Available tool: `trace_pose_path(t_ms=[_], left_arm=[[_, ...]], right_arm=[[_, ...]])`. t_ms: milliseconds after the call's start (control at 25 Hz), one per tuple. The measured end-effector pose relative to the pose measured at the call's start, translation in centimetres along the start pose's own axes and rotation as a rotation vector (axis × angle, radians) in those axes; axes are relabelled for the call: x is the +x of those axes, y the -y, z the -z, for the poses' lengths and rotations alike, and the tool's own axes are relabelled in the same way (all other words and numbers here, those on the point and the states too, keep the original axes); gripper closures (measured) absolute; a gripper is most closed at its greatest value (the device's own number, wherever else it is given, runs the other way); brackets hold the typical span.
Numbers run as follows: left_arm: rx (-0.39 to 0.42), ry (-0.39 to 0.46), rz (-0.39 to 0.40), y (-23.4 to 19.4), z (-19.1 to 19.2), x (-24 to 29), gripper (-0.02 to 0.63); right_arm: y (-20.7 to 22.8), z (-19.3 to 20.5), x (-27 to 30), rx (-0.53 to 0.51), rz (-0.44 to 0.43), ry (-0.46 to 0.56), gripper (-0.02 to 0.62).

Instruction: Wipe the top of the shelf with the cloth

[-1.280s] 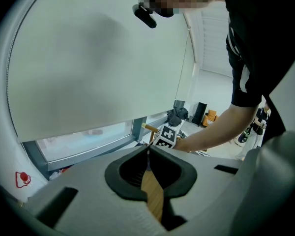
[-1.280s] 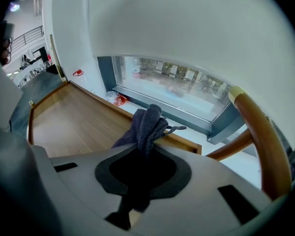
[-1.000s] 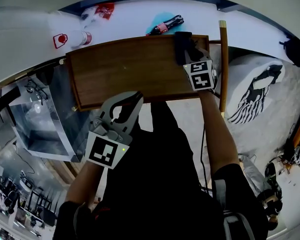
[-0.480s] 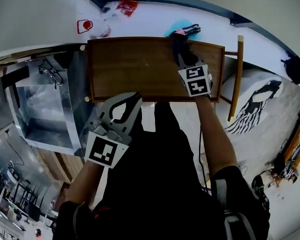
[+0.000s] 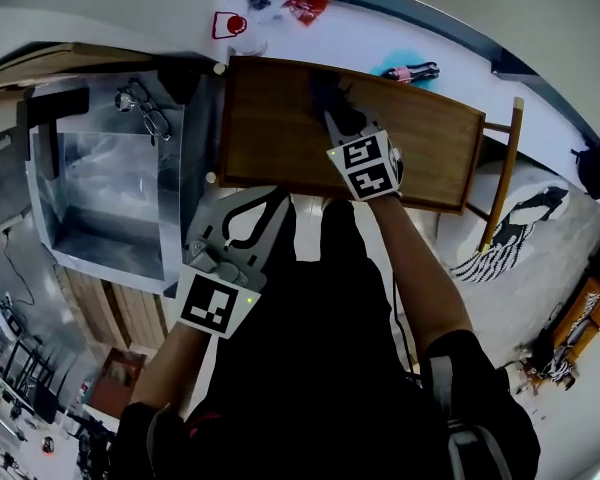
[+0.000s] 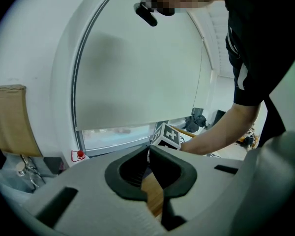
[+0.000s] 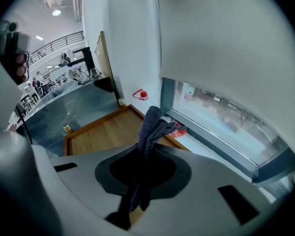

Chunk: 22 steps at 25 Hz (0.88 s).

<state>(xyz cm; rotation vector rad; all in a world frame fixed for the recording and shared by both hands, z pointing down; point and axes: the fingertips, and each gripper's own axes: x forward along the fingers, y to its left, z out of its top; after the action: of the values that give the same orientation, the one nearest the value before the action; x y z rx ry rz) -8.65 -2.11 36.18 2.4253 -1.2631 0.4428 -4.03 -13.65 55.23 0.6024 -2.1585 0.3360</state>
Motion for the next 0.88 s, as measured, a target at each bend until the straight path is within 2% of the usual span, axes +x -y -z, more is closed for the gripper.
trace_pose_path(t_ms=[480,680,880], left_arm=[[-0.058,0.01,-0.067,-3.0,2.8,-5.6,0.577],[-0.073,0.006,-0.08,-3.2,3.7,-6.7,0.577],[-0.079,-0.004,-0.081,-3.1,4.3,-6.8,0.577]], right_arm=[[-12.1,-4.8,4.5,-0.122,-0.166,0.02,0.554],[-14.3,-5.3,6.0,-0.143,-0.193,0.013,0.554],[-14.4,-3.8,7.0,-0.14,-0.192,-0.017,0.554]])
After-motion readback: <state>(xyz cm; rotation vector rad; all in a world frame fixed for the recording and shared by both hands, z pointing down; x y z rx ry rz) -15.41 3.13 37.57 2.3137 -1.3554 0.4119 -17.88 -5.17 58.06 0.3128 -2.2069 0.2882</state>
